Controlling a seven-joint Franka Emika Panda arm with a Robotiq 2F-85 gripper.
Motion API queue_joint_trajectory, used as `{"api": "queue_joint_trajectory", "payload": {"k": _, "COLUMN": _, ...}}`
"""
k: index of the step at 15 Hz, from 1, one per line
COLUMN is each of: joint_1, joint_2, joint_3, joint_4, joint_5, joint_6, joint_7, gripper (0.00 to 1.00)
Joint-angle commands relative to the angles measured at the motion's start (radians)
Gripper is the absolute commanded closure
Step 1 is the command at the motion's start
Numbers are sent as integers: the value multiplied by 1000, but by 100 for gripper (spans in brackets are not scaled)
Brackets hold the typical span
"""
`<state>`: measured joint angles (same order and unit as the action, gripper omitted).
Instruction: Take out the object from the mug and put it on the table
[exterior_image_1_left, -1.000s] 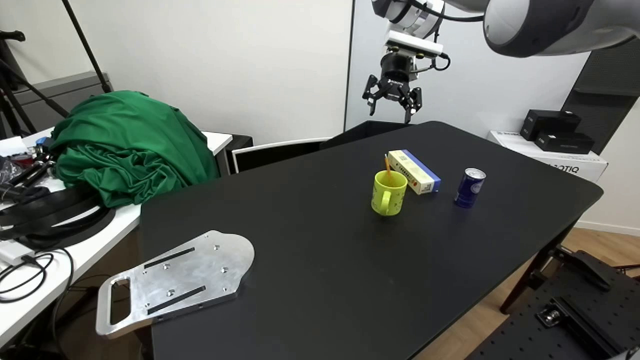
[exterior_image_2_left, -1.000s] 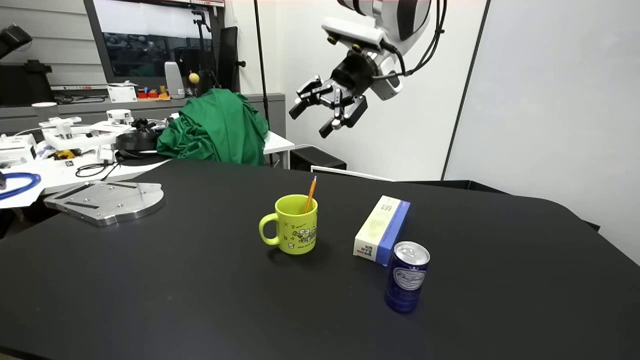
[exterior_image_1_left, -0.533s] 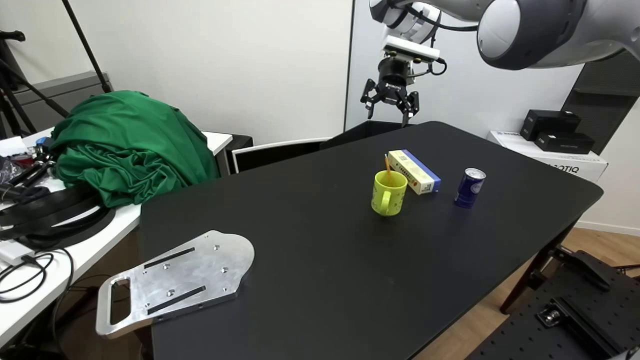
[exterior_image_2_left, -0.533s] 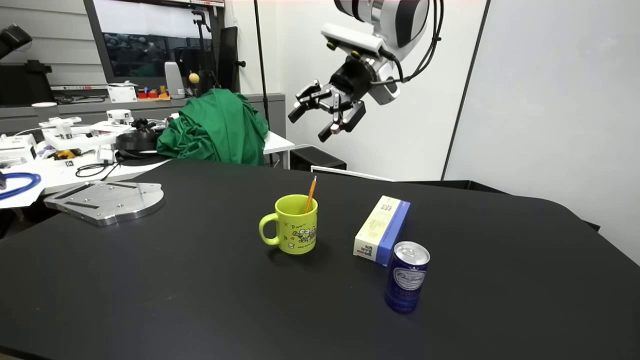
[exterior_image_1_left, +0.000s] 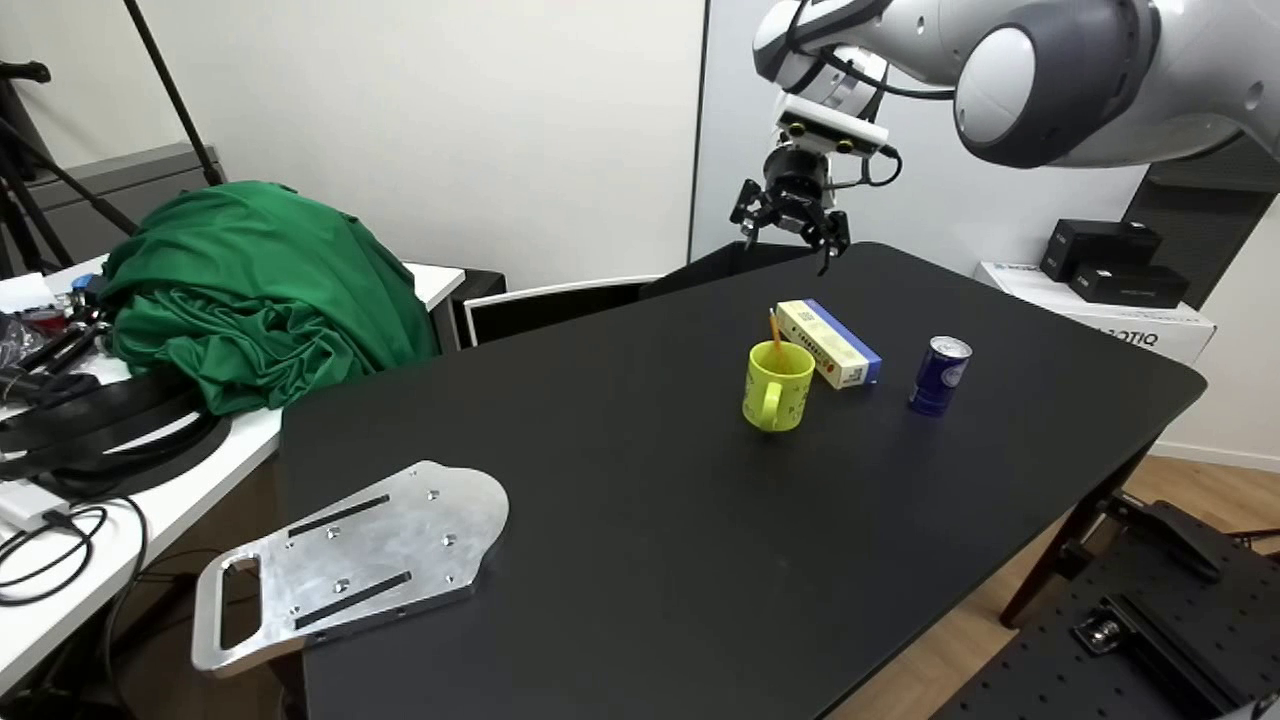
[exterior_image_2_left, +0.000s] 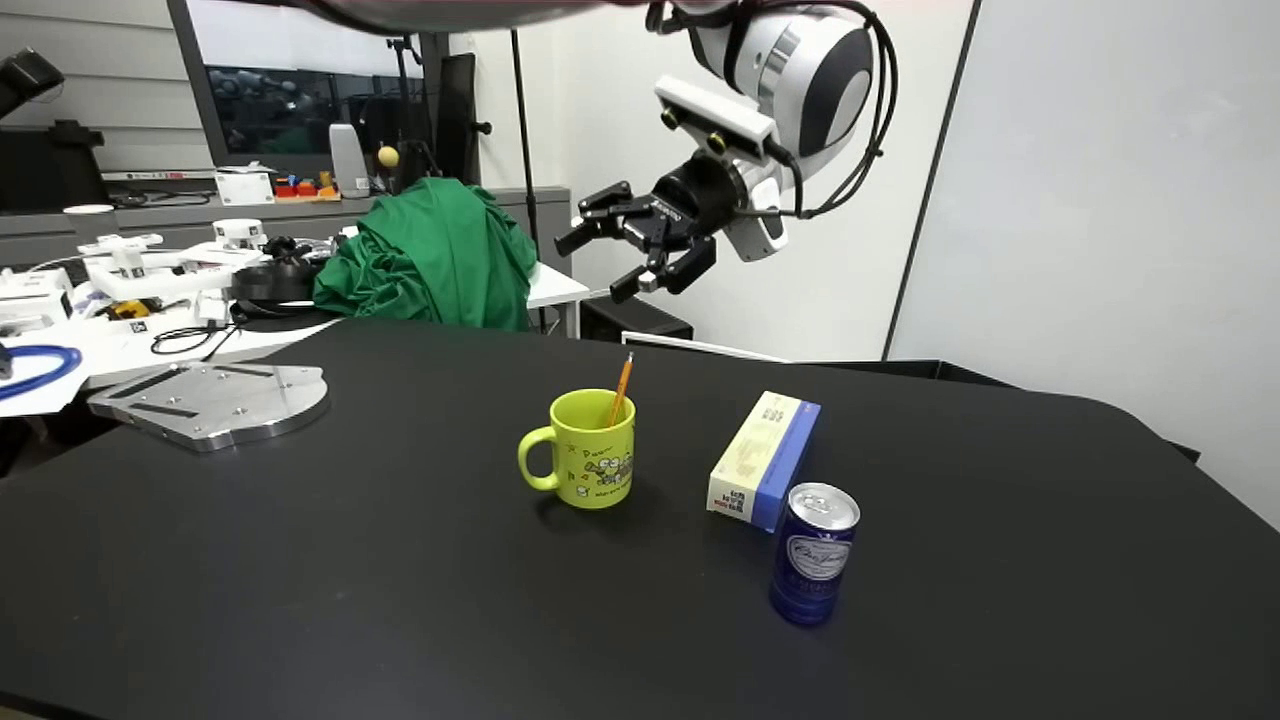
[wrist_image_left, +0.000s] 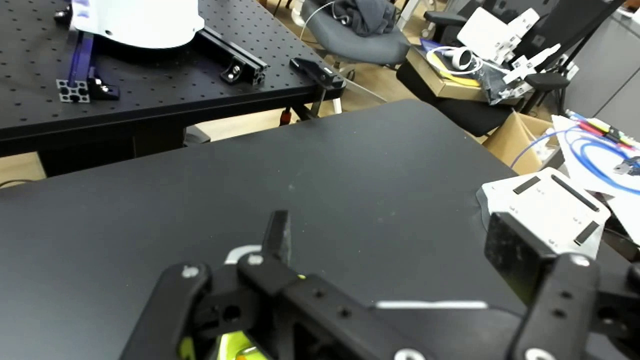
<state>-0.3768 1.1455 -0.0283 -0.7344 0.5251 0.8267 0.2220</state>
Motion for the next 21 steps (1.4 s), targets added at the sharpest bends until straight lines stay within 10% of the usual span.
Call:
{"api": "queue_joint_trajectory", "payload": {"k": 1, "joint_1": -30, "joint_2": 72, "joint_3": 33, "joint_4": 72, "joint_5": 58, "joint_6": -31, "joint_7": 91, "gripper": 0}}
{"api": "queue_joint_trajectory", "payload": {"k": 21, "joint_1": -38, "joint_2": 205, "joint_3": 27, "joint_4": 180, "joint_5": -6, "joint_6": 128, "joint_7": 262, "gripper": 0}}
